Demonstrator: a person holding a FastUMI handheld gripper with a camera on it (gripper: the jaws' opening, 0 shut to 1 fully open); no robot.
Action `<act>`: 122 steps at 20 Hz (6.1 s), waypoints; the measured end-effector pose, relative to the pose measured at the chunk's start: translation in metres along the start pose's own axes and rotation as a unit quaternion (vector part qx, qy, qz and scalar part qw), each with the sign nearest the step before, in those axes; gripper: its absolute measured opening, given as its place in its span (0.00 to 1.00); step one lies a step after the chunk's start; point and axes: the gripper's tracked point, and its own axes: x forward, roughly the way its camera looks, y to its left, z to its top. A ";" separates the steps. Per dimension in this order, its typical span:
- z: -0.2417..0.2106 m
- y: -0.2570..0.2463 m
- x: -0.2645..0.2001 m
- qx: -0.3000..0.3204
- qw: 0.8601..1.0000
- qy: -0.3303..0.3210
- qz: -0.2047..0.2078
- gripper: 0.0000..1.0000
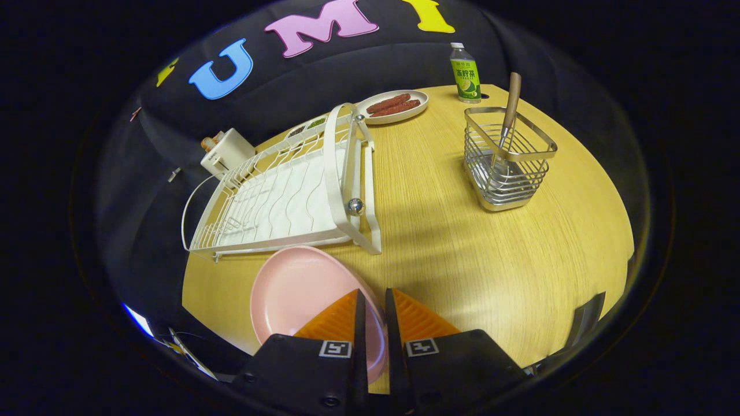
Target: Take the plate from the dish rack, then take the spoon from the basket and place it into the plate.
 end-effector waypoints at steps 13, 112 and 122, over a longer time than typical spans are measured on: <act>0.107 -0.039 -0.087 -0.093 0.981 -0.168 -0.028 0.99; 0.020 0.115 -0.016 0.043 0.991 -0.108 0.064 0.16; 0.022 0.075 -0.041 0.009 0.992 -0.128 0.014 0.98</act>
